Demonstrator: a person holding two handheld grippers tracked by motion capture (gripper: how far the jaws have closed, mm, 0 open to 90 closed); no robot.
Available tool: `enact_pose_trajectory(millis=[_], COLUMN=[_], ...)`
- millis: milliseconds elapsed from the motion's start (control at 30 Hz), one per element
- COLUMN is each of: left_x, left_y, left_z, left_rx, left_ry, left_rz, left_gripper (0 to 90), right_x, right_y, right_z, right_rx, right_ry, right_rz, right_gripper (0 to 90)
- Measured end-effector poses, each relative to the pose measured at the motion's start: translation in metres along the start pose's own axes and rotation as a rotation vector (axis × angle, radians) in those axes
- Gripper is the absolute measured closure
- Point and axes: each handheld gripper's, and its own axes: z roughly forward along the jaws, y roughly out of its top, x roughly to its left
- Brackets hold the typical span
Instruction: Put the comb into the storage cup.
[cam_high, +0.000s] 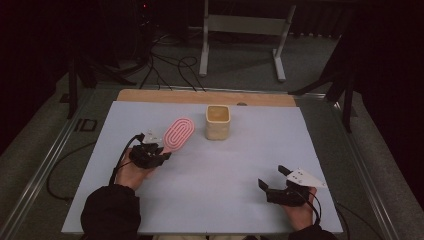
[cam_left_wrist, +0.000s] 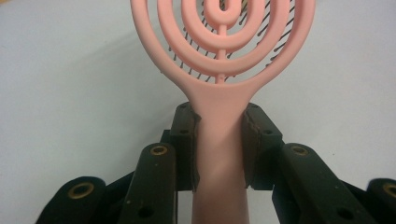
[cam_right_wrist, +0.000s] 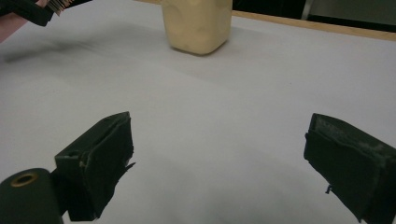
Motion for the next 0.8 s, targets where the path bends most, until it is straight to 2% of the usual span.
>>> enact_pose_trajectory(millis=[200,500,633,800], left_x=[-0.004,-0.019,-0.023,-0.027], left_y=[0.002,0.009,0.011,0.013], left_z=[-0.005,-0.007,-0.009,-0.013], left_rx=[-0.038,-0.061,-0.072,-0.092], left_ry=[0.0,-0.006,-0.011,-0.008], left_rz=[0.013,0.058,0.071,0.079], left_gripper=[70.1,70.1,70.1,70.1], right_x=[0.001,0.007,0.008,0.007], right_y=[0.006,0.027,0.037,0.049], right_z=[0.002,0.008,0.012,0.021], right_rx=[-0.002,-0.001,-0.01,0.007], right_ry=[0.007,0.015,0.035,0.04], right_rz=[0.0,-0.045,-0.039,-0.029], right_gripper=[7.9,7.8,7.9,7.9])
